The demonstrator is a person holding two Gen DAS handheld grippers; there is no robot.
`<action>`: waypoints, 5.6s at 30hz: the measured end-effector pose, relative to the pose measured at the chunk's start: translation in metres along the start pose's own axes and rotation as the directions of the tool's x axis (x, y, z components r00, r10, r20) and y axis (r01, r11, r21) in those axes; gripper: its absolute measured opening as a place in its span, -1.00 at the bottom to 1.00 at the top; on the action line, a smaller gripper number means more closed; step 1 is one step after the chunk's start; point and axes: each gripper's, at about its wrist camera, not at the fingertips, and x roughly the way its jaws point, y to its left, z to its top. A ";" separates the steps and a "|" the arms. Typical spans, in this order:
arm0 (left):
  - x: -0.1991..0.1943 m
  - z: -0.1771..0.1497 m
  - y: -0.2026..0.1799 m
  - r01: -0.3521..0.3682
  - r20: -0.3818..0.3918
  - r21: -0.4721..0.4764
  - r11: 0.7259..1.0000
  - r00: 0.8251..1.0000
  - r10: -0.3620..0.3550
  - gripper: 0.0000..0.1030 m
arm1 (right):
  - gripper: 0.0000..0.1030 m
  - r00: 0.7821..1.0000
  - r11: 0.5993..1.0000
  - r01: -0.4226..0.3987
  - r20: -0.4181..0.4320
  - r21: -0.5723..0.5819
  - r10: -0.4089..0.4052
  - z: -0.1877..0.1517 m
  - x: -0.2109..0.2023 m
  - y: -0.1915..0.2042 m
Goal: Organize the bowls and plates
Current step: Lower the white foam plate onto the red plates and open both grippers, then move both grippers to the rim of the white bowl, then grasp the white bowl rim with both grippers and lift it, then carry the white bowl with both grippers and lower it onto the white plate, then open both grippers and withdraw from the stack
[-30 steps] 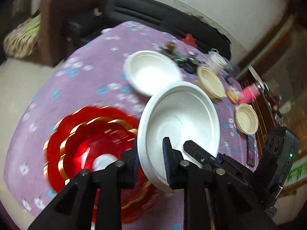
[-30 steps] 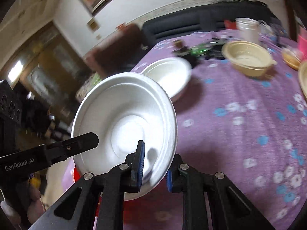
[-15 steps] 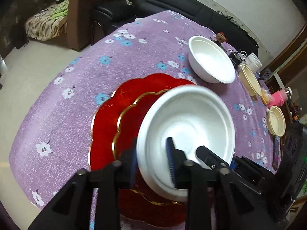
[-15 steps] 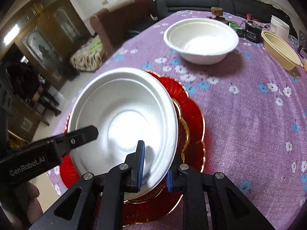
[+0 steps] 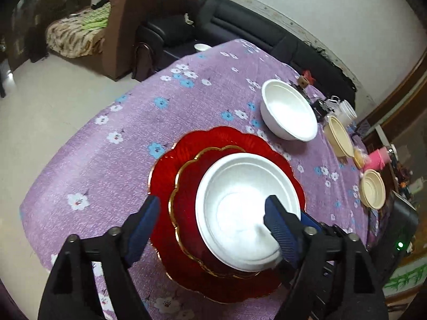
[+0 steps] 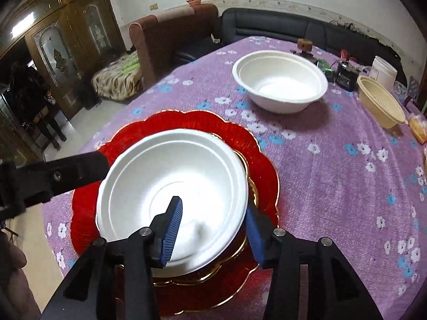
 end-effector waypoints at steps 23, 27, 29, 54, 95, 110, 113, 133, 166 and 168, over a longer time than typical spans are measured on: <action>0.001 -0.012 -0.049 0.042 -0.031 0.075 0.996 0.999 -0.040 0.60 | 0.25 0.990 0.976 0.087 0.092 0.198 -0.106 -0.030 -0.068 -0.115; 0.006 -0.013 -0.057 0.041 -0.044 0.086 0.995 0.998 -0.037 0.60 | 0.26 0.990 0.968 0.094 0.080 0.233 -0.115 -0.038 -0.070 -0.134; 0.007 -0.014 -0.062 0.037 -0.047 0.097 0.995 0.998 -0.032 0.60 | 0.26 0.991 0.965 0.090 0.073 0.246 -0.111 -0.039 -0.070 -0.139; 0.128 0.166 -0.107 0.084 -0.127 0.113 0.990 0.989 -0.070 0.59 | 0.27 0.995 0.905 -0.033 0.096 0.424 -0.008 0.086 0.002 -0.202; 0.022 0.061 -0.075 -0.019 -0.141 0.274 0.962 0.988 0.060 -0.46 | -0.71 0.985 0.963 -0.171 0.059 0.208 0.163 0.061 -0.043 -0.069; 0.018 0.008 -0.045 -0.139 -0.092 0.323 0.936 0.980 0.177 -0.30 | -0.68 0.989 0.975 -0.137 -0.031 0.175 0.145 0.016 -0.019 -0.031; 0.015 0.004 -0.045 -0.148 -0.067 0.333 0.931 0.981 0.180 -0.05 | -0.67 0.991 0.978 -0.125 -0.035 0.167 0.133 0.014 -0.019 -0.030; -0.007 0.004 -0.015 -0.089 -0.025 0.193 0.977 0.995 0.095 0.25 | -0.08 0.996 0.994 -0.046 0.083 0.096 0.038 0.011 -0.043 -0.023; 0.004 -0.089 -0.209 0.176 -0.144 0.532 0.828 0.983 -0.117 0.54 | 0.19 0.919 0.769 0.267 0.086 0.580 -0.384 -0.090 -0.163 -0.314; 0.008 -0.092 -0.211 0.176 -0.152 0.538 0.824 0.982 -0.110 0.54 | 0.19 0.910 0.726 0.268 0.082 0.633 -0.407 -0.094 -0.170 -0.340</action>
